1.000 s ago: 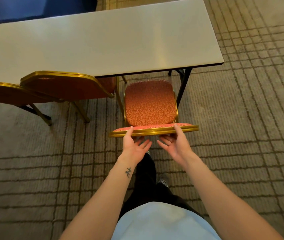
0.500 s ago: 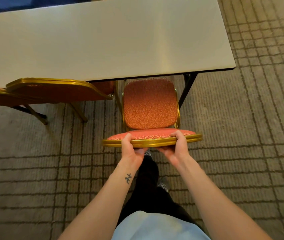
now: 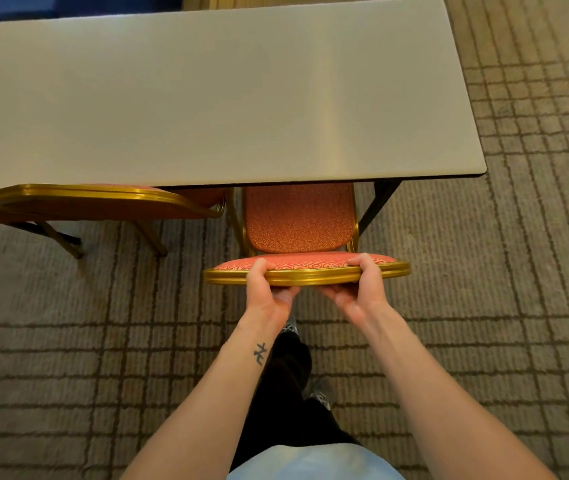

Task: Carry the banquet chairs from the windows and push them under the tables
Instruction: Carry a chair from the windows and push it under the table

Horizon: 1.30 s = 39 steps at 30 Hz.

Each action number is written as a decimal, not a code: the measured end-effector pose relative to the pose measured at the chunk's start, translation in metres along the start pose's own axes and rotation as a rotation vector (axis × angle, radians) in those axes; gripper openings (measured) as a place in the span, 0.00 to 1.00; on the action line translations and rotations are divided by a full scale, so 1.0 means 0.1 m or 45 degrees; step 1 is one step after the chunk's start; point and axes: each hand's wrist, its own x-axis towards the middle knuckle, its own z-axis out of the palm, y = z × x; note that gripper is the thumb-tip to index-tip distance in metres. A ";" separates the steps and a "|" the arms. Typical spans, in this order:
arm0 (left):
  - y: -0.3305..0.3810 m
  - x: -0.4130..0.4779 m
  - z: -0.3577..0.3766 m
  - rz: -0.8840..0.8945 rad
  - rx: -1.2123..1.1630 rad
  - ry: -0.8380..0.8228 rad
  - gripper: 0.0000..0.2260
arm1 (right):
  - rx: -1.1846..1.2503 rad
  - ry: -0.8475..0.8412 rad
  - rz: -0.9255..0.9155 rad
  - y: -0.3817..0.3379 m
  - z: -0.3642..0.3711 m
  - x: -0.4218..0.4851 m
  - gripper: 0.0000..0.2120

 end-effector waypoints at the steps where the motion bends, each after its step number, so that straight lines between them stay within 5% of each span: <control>1: 0.04 0.05 0.06 0.007 0.009 -0.012 0.12 | 0.006 -0.004 0.002 -0.04 0.06 0.05 0.19; 15: 0.71 0.85 0.94 0.023 0.019 -0.107 0.06 | 0.077 -0.016 -0.006 -0.70 0.99 0.83 0.14; 21: 0.94 1.12 1.09 0.040 0.007 -0.114 0.19 | 0.049 -0.003 -0.015 -0.75 1.25 1.05 0.15; 34: 0.90 0.87 1.11 -0.043 0.097 -0.146 0.14 | -0.049 0.020 0.005 -0.82 1.25 0.78 0.12; 39: 0.91 0.61 0.91 -0.098 0.141 -0.184 0.22 | -0.125 -0.031 0.013 -0.70 1.06 0.53 0.26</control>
